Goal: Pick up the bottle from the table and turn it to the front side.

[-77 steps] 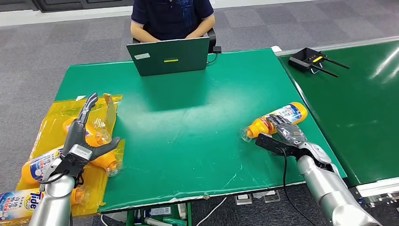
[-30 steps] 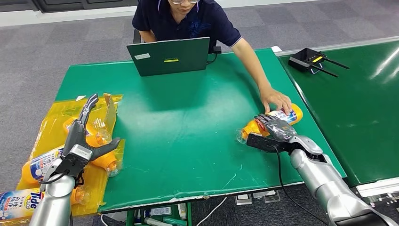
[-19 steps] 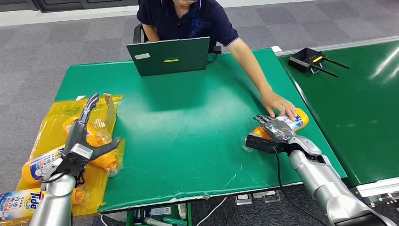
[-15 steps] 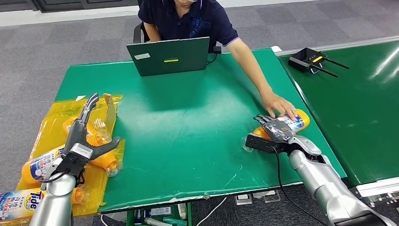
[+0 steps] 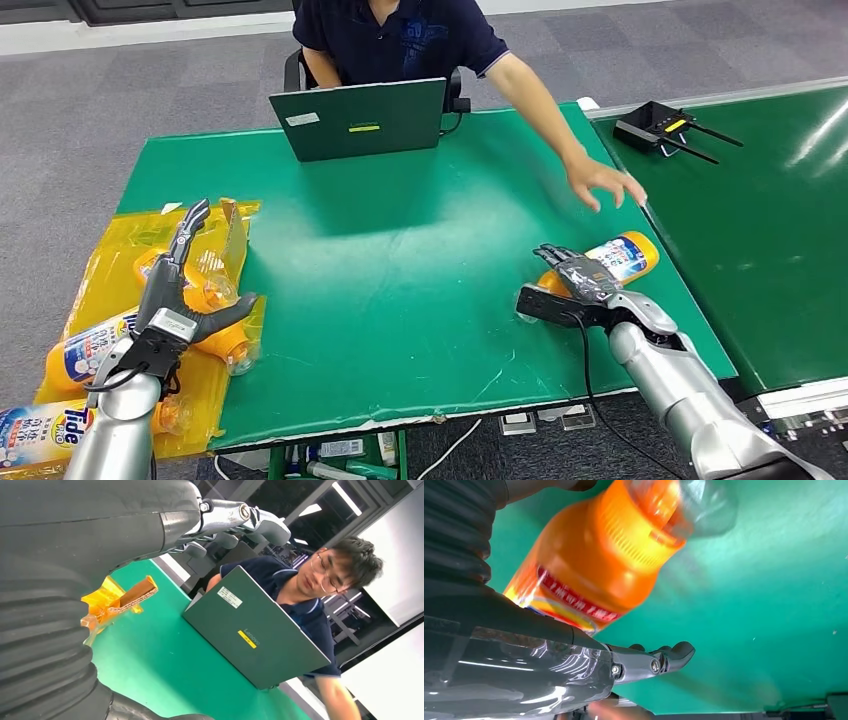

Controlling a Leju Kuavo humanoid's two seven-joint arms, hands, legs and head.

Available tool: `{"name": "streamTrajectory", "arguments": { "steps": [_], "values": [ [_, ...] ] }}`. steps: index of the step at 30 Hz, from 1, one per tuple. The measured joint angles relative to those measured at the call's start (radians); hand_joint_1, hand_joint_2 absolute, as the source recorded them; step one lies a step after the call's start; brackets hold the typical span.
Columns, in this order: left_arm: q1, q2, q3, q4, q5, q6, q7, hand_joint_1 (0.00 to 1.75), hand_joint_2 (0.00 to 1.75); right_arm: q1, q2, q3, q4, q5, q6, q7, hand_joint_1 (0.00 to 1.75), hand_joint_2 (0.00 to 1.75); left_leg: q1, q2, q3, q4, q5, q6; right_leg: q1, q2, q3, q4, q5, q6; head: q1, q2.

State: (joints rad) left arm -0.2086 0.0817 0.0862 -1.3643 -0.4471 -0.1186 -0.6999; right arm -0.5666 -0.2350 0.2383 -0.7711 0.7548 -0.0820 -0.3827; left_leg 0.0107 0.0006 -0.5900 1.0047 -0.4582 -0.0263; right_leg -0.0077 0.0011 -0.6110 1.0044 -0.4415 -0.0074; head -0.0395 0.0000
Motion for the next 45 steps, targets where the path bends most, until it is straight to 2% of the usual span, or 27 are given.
{"name": "streamTrajectory", "arguments": {
  "steps": [10,37,45],
  "values": [
    [-0.001,-0.009,0.01,-0.006,0.0,-0.001,0.007,0.0,1.75,0.015,0.024,0.021,-0.024,0.002,0.028,0.075,0.0,1.75,0.0,0.0,0.0,0.0,0.0,0.0,0.0,0.0,0.0,0.0,0.0,0.0,0.0,0.0],
    [-0.001,-0.017,0.02,-0.006,0.0,-0.001,0.007,0.0,1.75,0.002,0.031,0.023,-0.021,-0.002,0.025,0.12,0.0,1.75,0.0,0.0,0.0,0.0,0.0,0.0,0.0,0.0,0.0,0.0,0.0,0.0,0.0,0.0],
    [0.002,-0.021,0.031,-0.017,0.0,0.001,0.011,0.0,1.75,-0.009,0.031,0.023,-0.012,0.009,-0.003,0.142,0.0,1.75,0.0,0.0,0.0,0.0,0.0,0.0,0.0,0.0,0.0,0.0,0.0,0.0,0.0,0.0]
  ]
}}
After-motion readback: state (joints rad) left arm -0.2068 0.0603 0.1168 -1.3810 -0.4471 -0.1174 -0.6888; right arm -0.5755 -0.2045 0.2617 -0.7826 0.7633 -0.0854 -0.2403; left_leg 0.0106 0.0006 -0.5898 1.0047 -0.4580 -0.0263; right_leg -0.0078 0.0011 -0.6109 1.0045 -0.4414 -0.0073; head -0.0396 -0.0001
